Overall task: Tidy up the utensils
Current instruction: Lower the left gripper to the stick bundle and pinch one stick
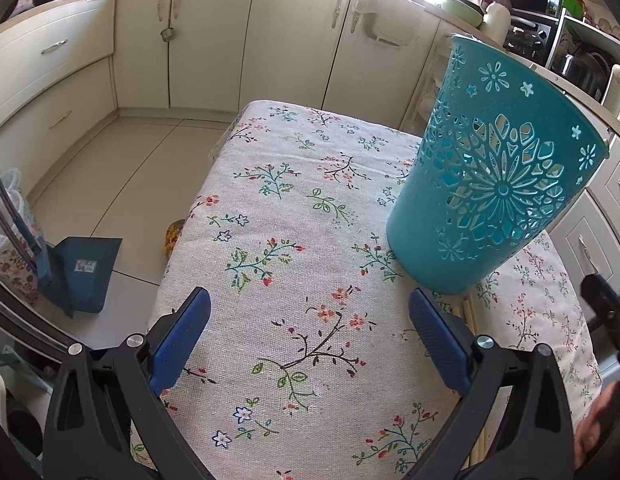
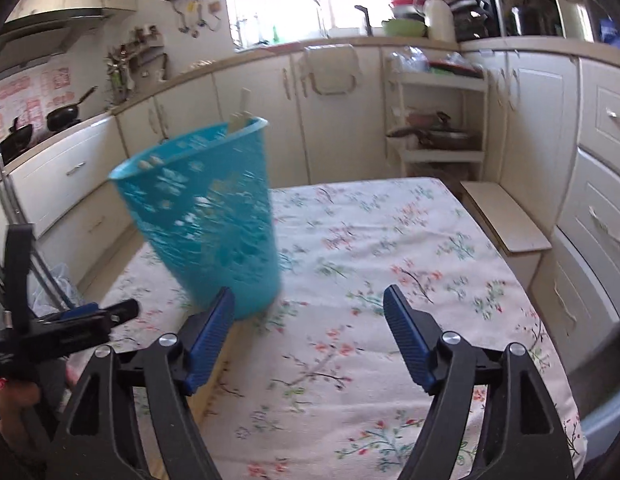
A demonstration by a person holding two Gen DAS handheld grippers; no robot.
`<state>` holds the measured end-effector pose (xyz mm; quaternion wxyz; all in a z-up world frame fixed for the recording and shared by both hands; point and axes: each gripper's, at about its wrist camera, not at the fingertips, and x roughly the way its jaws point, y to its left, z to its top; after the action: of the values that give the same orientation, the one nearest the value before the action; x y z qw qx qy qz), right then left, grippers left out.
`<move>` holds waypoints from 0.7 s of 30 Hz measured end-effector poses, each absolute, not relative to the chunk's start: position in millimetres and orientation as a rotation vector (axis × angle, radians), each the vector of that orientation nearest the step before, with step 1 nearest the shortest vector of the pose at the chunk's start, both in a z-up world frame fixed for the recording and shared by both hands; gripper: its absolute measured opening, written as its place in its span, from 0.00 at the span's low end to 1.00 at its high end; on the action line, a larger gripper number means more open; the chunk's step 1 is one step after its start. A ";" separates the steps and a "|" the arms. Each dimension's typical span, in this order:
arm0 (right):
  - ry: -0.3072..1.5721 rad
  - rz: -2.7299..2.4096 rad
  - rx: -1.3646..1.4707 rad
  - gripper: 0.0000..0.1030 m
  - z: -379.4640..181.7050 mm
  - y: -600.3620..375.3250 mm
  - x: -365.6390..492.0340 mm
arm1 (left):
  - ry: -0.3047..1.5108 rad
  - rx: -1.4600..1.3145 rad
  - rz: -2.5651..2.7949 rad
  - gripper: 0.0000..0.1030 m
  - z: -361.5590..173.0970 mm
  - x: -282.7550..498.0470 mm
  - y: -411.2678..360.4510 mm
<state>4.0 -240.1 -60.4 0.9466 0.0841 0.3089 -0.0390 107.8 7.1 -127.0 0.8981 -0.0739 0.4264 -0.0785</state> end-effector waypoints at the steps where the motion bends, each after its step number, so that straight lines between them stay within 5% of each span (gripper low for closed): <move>1: 0.634 -0.092 0.166 0.73 -64.5 -243.0 5.0 | 0.880 -0.149 -0.163 0.93 -126.6 107.4 6.3; 21: 0.714 -0.138 0.288 0.79 -84.4 -267.7 9.9 | 0.902 0.069 -0.225 0.93 -106.7 66.7 -51.7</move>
<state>9.9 -267.7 -84.4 0.9245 0.1406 0.3479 -0.0673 66.7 -51.7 -106.7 0.8934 0.0331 0.4348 -0.1084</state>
